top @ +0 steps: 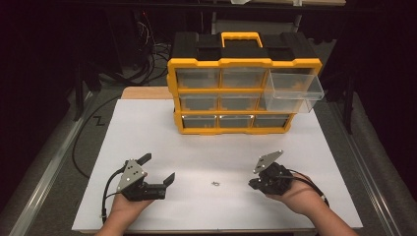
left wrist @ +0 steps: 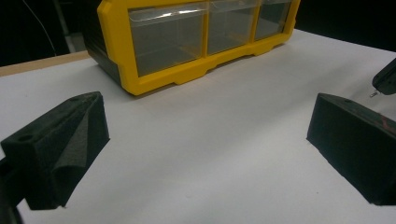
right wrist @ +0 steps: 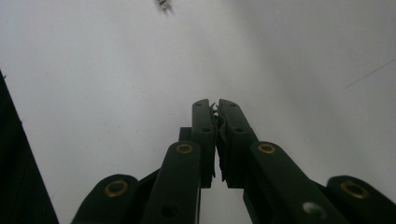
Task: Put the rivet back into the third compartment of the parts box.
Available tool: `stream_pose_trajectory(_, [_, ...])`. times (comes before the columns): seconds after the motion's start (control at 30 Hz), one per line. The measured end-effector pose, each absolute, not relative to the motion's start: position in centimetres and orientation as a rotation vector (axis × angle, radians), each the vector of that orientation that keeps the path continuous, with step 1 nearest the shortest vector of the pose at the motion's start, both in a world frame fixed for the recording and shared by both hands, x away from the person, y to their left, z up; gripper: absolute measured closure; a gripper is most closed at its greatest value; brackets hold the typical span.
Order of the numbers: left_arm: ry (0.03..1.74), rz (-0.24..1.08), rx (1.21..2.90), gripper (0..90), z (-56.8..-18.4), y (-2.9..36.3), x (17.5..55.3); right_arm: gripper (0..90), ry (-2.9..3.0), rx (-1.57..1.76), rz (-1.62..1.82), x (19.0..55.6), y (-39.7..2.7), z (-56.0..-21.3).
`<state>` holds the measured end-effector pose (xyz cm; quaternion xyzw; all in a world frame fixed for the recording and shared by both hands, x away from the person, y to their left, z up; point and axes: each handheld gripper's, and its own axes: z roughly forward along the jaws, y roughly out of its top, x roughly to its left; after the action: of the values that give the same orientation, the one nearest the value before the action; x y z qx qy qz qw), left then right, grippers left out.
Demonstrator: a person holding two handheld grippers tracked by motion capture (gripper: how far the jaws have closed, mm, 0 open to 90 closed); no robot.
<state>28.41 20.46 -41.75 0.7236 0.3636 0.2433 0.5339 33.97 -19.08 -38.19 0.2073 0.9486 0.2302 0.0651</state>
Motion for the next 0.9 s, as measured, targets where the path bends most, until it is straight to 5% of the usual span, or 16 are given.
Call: stream_pose_trajectory(0.9, [0.858, 0.570, 1.720, 0.3, -41.8, 20.5, 28.4, 87.3, 2.984, 0.577, 0.537, 35.2, -21.7, -30.4])
